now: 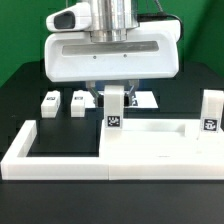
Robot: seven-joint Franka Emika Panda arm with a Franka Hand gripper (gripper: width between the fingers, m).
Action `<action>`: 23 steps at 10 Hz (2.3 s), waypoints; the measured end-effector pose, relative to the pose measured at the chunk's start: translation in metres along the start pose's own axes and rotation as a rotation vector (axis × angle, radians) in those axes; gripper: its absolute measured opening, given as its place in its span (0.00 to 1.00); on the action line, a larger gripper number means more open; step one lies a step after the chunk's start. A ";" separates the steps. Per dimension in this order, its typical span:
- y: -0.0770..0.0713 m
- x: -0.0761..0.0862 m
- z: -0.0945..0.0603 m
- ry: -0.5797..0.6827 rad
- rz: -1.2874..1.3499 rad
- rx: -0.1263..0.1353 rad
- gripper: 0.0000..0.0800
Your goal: Assemble desk
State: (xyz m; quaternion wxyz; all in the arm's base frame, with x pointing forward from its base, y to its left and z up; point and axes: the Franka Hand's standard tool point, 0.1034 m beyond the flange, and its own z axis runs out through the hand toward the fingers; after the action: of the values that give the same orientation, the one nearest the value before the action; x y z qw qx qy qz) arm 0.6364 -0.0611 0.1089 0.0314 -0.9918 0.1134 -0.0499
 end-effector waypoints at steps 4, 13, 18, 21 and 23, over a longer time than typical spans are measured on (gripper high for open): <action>-0.001 0.001 0.002 0.045 0.309 -0.004 0.36; -0.002 -0.002 0.002 0.033 1.032 0.029 0.39; -0.002 0.000 0.000 0.064 0.388 -0.029 0.78; 0.001 -0.001 0.001 0.064 0.209 -0.035 0.81; 0.002 -0.001 0.001 0.062 0.093 -0.039 0.81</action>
Offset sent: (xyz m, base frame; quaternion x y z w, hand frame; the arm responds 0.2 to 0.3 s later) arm -0.0189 0.0032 -0.0171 -0.0396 0.0453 0.1985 0.9782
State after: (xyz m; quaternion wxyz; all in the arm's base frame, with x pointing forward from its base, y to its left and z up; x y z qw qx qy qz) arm 0.6353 -0.0624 0.1073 0.0107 -0.9838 0.1613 -0.0769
